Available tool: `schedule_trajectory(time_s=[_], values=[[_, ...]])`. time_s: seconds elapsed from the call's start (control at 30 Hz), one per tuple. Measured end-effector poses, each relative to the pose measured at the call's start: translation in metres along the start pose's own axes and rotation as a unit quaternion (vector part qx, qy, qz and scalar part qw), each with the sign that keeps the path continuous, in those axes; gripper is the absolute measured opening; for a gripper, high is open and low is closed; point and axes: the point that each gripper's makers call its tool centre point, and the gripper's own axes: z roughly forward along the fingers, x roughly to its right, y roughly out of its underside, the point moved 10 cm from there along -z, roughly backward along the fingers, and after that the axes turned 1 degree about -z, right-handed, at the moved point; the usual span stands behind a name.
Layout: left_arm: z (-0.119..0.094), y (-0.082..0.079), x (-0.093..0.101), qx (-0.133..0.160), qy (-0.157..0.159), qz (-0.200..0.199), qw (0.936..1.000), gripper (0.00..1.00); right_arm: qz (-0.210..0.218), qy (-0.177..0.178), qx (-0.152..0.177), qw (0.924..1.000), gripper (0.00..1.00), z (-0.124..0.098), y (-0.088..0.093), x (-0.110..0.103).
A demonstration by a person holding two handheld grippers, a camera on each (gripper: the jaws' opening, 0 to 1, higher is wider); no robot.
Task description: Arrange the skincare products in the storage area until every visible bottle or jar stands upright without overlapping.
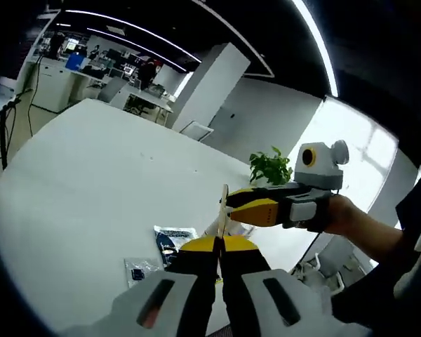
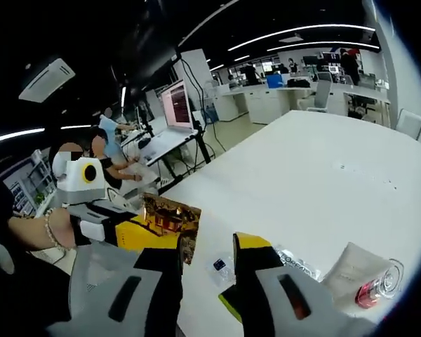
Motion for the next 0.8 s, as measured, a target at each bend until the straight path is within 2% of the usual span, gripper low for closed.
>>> schedule_trajectory(time_s=[0.13,0.2,0.33,0.47,0.57,0.8], values=[[-0.012,-0.002,-0.003,0.008,0.0,-0.014,0.9999,0.0,-0.012,-0.025,0.006,0.9996,0.28,0.005,-0.006,-0.006],[-0.016,-0.003,-0.004,0.022,0.012,-0.041,0.9988,0.0,-0.01,-0.04,0.013,0.9991,0.27,0.007,-0.011,-0.01],[-0.027,-0.002,-0.003,0.033,0.022,-0.057,0.9976,0.0,-0.011,-0.057,0.025,0.998,0.25,0.01,-0.017,-0.017],[-0.036,-0.001,-0.003,0.054,0.052,-0.11,0.9912,0.0,-0.011,-0.088,0.044,0.9951,0.24,0.013,-0.022,-0.028],[-0.043,0.003,-0.003,0.049,0.053,-0.104,0.992,0.0,-0.017,-0.096,0.036,0.9946,0.25,0.017,-0.022,-0.034],[-0.05,0.006,-0.004,0.041,0.062,-0.113,0.9908,0.0,0.006,-0.118,0.016,0.9928,0.22,0.024,-0.02,-0.041]])
